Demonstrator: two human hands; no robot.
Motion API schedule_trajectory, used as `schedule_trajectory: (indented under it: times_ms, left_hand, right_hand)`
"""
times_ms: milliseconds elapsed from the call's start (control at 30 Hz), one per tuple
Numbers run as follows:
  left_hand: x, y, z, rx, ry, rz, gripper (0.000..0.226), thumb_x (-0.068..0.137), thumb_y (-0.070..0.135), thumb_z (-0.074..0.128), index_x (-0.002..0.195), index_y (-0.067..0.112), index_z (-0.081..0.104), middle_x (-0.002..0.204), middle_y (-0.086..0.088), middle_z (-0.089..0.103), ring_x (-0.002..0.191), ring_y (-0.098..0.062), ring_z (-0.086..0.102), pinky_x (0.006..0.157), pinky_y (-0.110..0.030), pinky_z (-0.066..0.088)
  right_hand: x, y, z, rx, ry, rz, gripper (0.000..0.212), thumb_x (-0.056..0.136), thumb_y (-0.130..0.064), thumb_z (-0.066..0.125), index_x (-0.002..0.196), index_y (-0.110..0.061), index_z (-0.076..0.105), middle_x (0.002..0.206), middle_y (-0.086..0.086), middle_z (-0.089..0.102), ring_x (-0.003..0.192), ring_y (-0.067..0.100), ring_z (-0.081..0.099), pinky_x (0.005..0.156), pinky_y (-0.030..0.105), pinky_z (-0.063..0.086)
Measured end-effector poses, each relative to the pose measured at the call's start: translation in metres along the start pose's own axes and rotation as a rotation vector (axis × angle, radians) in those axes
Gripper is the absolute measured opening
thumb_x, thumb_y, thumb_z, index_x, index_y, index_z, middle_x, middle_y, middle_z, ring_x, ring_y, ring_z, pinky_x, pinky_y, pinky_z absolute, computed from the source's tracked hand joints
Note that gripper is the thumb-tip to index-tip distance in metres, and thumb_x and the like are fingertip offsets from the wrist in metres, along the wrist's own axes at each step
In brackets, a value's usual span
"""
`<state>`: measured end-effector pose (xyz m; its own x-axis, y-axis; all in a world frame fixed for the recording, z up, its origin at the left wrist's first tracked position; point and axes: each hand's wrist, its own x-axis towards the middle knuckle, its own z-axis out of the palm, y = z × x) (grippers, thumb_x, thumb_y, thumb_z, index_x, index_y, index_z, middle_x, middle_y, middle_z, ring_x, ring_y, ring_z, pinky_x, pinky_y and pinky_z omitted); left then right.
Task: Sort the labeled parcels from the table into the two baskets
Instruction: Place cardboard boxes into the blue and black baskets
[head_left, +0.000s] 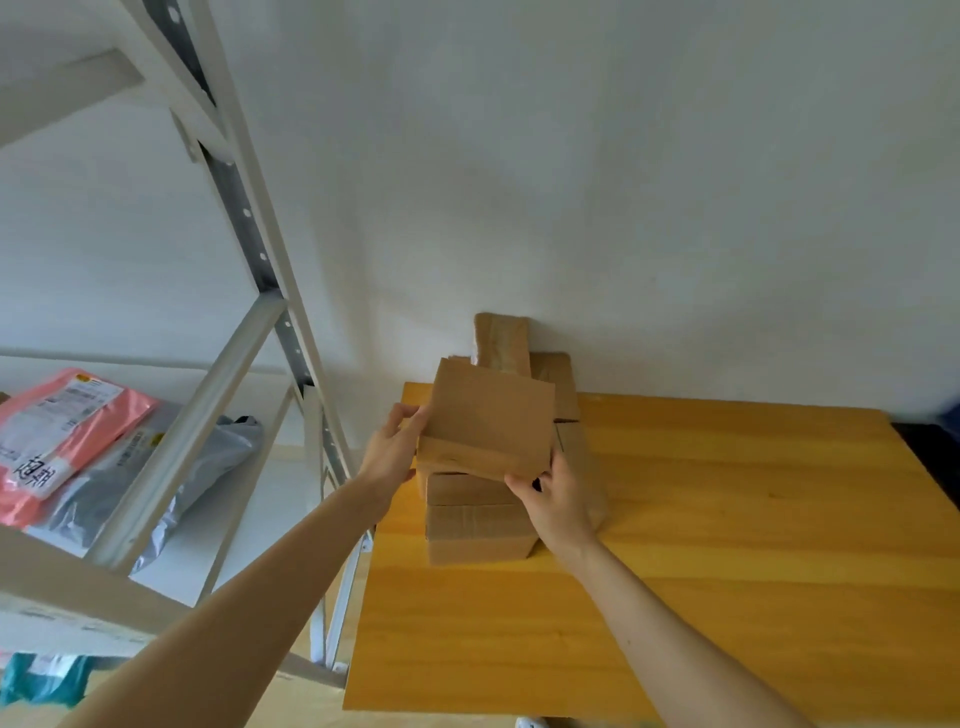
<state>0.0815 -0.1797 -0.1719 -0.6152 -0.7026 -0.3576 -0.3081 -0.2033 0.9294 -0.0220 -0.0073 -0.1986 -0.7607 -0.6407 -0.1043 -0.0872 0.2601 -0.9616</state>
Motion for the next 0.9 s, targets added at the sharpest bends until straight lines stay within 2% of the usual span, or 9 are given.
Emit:
schedule_trajectory:
  times_ms: [100, 200, 333, 433, 533, 600, 700, 767, 900]
  left_hand:
    - [-0.008, 0.013, 0.008, -0.029, -0.053, 0.049, 0.022, 0.096, 0.047, 0.046, 0.092, 0.027, 0.055, 0.11, -0.003, 0.064, 0.107, -0.029, 0.06, 0.09, -0.043, 0.051]
    - [-0.015, 0.03, 0.016, 0.005, -0.109, 0.104, 0.025, 0.097, 0.047, 0.045, 0.095, 0.025, 0.056, 0.117, -0.006, 0.062, 0.11, -0.033, 0.059, 0.098, -0.049, 0.048]
    - [-0.025, 0.051, 0.032, 0.014, -0.171, 0.188, 0.027, 0.098, 0.047, 0.044, 0.102, 0.026, 0.061, 0.107, -0.006, 0.064, 0.101, -0.032, 0.06, 0.089, -0.04, 0.05]
    - [-0.029, 0.062, 0.046, 0.024, -0.2, 0.247, 0.028, 0.1, 0.04, 0.042, 0.12, 0.034, 0.06, 0.118, 0.0, 0.063, 0.109, -0.028, 0.058, 0.1, -0.042, 0.048]
    - [-0.035, 0.07, 0.061, 0.024, -0.225, 0.307, 0.034, 0.1, 0.039, 0.045, 0.132, 0.037, 0.053, 0.124, 0.009, 0.058, 0.113, -0.013, 0.054, 0.1, -0.033, 0.045]
    - [-0.037, 0.075, 0.069, 0.032, -0.223, 0.309, 0.033, 0.098, 0.041, 0.047, 0.13, 0.034, 0.053, 0.121, 0.01, 0.059, 0.109, -0.009, 0.055, 0.094, -0.029, 0.046]
    - [-0.039, 0.084, 0.081, 0.055, -0.228, 0.287, 0.03, 0.097, 0.044, 0.047, 0.121, 0.028, 0.056, 0.111, 0.007, 0.064, 0.104, -0.011, 0.059, 0.094, -0.032, 0.047]
    - [-0.043, 0.092, 0.09, 0.058, -0.228, 0.297, 0.026, 0.097, 0.047, 0.046, 0.114, 0.033, 0.058, 0.103, 0.017, 0.063, 0.097, 0.0, 0.057, 0.083, -0.021, 0.044]
    - [-0.051, 0.104, 0.102, 0.057, -0.228, 0.345, 0.02, 0.097, 0.048, 0.044, 0.096, 0.041, 0.062, 0.091, 0.02, 0.066, 0.083, 0.007, 0.059, 0.067, -0.012, 0.039]
  right_hand:
    - [-0.01, -0.005, -0.008, -0.014, 0.086, 0.024, 0.05, 0.088, -0.019, 0.068, 0.133, -0.019, 0.046, 0.12, -0.012, 0.058, 0.113, 0.006, 0.055, 0.092, 0.008, 0.042]
    - [-0.015, -0.017, -0.02, 0.02, 0.172, 0.036, 0.053, 0.088, -0.024, 0.069, 0.133, -0.018, 0.043, 0.124, -0.005, 0.059, 0.117, 0.015, 0.055, 0.103, 0.036, 0.045]
    - [-0.02, -0.038, -0.038, 0.077, 0.256, -0.027, 0.063, 0.089, -0.025, 0.067, 0.14, -0.02, 0.031, 0.124, -0.008, 0.056, 0.115, 0.01, 0.056, 0.095, 0.022, 0.046]
    - [-0.022, -0.049, -0.056, 0.077, 0.312, -0.047, 0.062, 0.091, -0.027, 0.065, 0.138, -0.016, 0.027, 0.124, -0.007, 0.052, 0.112, 0.007, 0.054, 0.089, 0.014, 0.044]
    - [-0.021, -0.057, -0.075, 0.067, 0.381, -0.054, 0.056, 0.09, -0.032, 0.065, 0.131, -0.012, 0.031, 0.125, 0.0, 0.05, 0.116, 0.016, 0.051, 0.097, 0.026, 0.045]
    - [-0.02, -0.062, -0.087, 0.073, 0.401, -0.066, 0.052, 0.091, -0.031, 0.064, 0.129, -0.013, 0.034, 0.123, 0.001, 0.053, 0.114, 0.016, 0.053, 0.097, 0.03, 0.047]
    - [-0.018, -0.071, -0.106, 0.057, 0.447, -0.079, 0.036, 0.092, -0.032, 0.062, 0.117, -0.016, 0.04, 0.11, -0.001, 0.058, 0.1, 0.011, 0.059, 0.074, 0.016, 0.046]
    - [-0.017, -0.075, -0.118, 0.03, 0.482, -0.057, 0.032, 0.094, -0.037, 0.058, 0.113, -0.018, 0.041, 0.105, -0.004, 0.058, 0.092, 0.005, 0.057, 0.064, 0.014, 0.043]
    - [-0.014, -0.078, -0.137, 0.083, 0.452, 0.006, 0.04, 0.097, -0.046, 0.048, 0.127, -0.02, 0.041, 0.117, -0.01, 0.049, 0.104, 0.009, 0.052, 0.081, 0.022, 0.046]
